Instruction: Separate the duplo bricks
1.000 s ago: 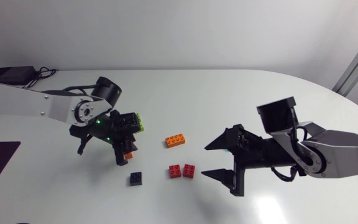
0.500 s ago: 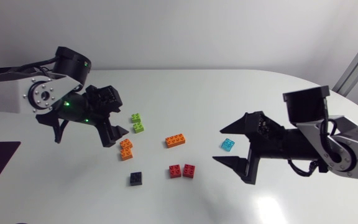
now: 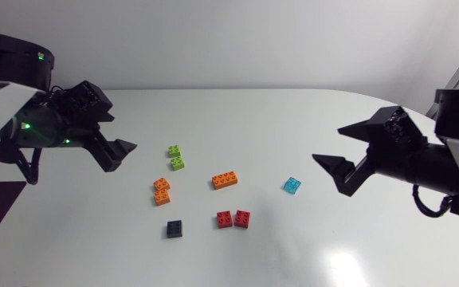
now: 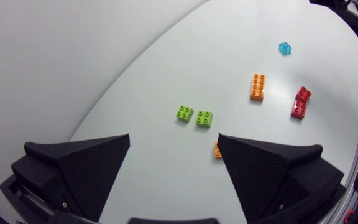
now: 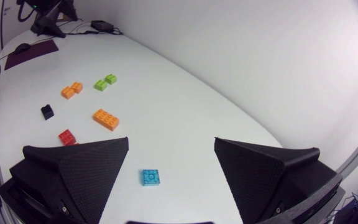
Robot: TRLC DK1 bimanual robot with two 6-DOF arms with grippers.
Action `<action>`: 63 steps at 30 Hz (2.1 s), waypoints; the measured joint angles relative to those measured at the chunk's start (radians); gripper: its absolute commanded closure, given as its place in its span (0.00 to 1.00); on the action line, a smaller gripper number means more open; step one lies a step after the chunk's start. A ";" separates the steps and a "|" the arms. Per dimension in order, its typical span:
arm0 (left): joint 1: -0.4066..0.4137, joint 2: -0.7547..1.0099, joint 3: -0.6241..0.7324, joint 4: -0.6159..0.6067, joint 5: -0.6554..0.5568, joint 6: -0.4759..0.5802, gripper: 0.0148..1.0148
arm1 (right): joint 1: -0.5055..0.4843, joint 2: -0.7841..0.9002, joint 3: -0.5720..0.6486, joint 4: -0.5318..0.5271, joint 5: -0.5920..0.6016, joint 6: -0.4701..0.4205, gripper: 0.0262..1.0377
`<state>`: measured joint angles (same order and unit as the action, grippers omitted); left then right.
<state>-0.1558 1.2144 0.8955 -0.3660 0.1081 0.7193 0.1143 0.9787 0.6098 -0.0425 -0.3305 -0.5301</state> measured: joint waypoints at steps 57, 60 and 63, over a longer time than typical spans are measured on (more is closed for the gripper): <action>-0.131 -0.952 -0.524 0.092 -0.476 -0.329 0.03 | 0.034 -0.854 -0.387 0.064 0.602 -0.039 0.04; -0.134 -0.975 -0.558 0.091 -0.480 -0.344 0.03 | 0.049 -0.914 -0.433 0.064 0.608 -0.071 0.04; -0.134 -0.991 -0.585 0.087 -0.493 -0.348 0.03 | 0.051 -0.948 -0.469 0.065 0.613 -0.082 0.04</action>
<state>-0.2893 0.2230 0.3107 -0.2790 -0.3851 0.3710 0.1650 0.0303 0.1406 0.0227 0.2821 -0.6117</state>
